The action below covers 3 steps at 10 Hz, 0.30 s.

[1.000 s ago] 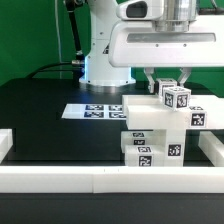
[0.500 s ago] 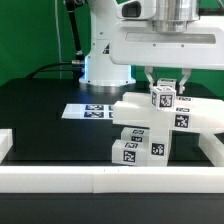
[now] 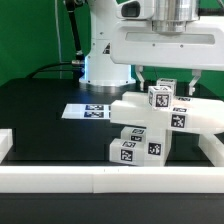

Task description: Assemble chair

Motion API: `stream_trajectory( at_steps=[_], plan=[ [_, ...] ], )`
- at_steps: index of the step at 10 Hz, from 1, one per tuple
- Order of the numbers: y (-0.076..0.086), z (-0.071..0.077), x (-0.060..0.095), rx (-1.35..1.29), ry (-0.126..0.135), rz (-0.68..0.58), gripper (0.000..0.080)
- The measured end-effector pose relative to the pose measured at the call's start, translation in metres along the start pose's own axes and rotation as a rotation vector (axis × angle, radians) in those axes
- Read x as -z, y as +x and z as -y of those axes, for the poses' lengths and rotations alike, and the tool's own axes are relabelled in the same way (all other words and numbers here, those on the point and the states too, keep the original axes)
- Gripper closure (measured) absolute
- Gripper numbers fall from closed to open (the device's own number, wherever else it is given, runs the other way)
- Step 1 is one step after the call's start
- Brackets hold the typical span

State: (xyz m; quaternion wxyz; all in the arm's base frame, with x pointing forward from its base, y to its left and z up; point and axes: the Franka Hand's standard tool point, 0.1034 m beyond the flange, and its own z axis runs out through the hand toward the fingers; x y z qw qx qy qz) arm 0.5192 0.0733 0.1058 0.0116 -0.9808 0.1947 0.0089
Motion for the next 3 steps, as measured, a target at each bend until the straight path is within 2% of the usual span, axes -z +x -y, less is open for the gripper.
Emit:
stream_trajectory(
  at_steps=[3],
  plan=[
    [0.0, 0.0, 0.0, 0.0, 0.0, 0.0, 0.0152]
  ],
)
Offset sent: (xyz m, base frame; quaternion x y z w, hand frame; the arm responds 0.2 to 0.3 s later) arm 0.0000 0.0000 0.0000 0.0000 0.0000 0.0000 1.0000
